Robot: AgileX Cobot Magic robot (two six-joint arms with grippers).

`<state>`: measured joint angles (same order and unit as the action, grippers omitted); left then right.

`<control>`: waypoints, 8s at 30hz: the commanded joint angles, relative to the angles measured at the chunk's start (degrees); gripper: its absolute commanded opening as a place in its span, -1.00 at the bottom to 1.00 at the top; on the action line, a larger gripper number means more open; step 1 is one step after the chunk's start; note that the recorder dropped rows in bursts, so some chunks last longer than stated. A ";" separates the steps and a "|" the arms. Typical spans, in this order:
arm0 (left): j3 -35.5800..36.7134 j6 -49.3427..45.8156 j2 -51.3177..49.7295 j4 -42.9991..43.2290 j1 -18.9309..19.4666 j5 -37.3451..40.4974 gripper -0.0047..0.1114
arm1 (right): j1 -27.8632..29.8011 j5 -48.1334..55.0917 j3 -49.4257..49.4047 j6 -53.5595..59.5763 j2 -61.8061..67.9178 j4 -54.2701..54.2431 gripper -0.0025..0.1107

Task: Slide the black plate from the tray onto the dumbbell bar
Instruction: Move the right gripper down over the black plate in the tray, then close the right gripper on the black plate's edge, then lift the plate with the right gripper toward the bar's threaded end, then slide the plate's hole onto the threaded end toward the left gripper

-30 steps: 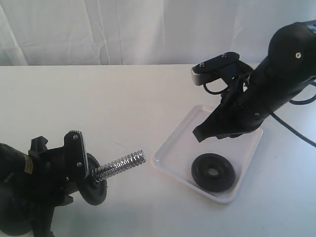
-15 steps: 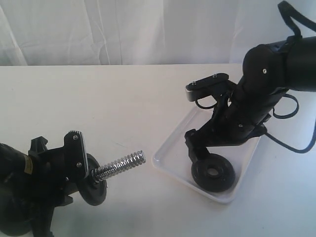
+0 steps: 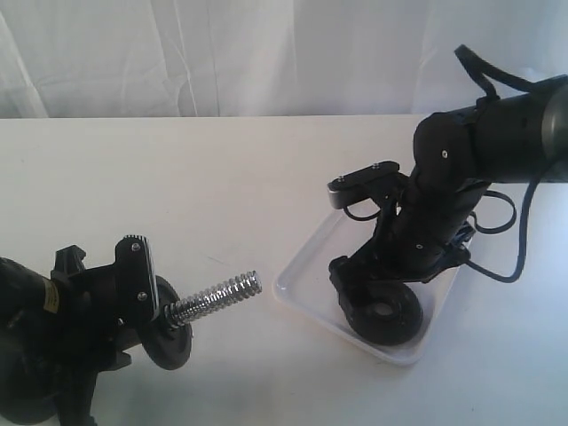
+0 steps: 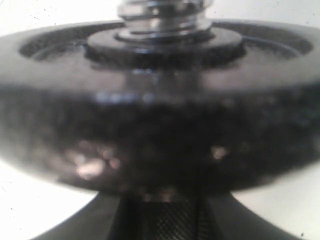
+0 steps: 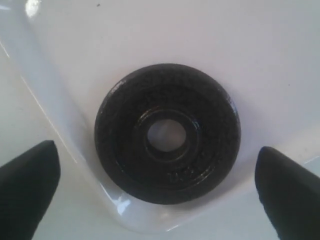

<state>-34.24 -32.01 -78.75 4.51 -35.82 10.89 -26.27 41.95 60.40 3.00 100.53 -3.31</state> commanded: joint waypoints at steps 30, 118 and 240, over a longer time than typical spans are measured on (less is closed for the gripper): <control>-1.19 0.48 2.24 -0.22 -0.26 -3.15 -0.92 | 0.10 -2.15 0.32 -0.24 6.98 2.09 0.89; -1.19 6.79 2.24 -0.22 -0.26 -2.29 -0.92 | 0.10 11.02 8.42 4.15 2.19 -10.36 -0.96; -1.19 6.99 5.40 -0.22 -0.26 -4.90 -0.92 | 6.21 28.01 2.21 47.52 4.19 -75.06 -0.96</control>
<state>-34.24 -25.34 -76.03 4.30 -35.82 11.38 -19.21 67.33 62.82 49.79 105.23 -75.27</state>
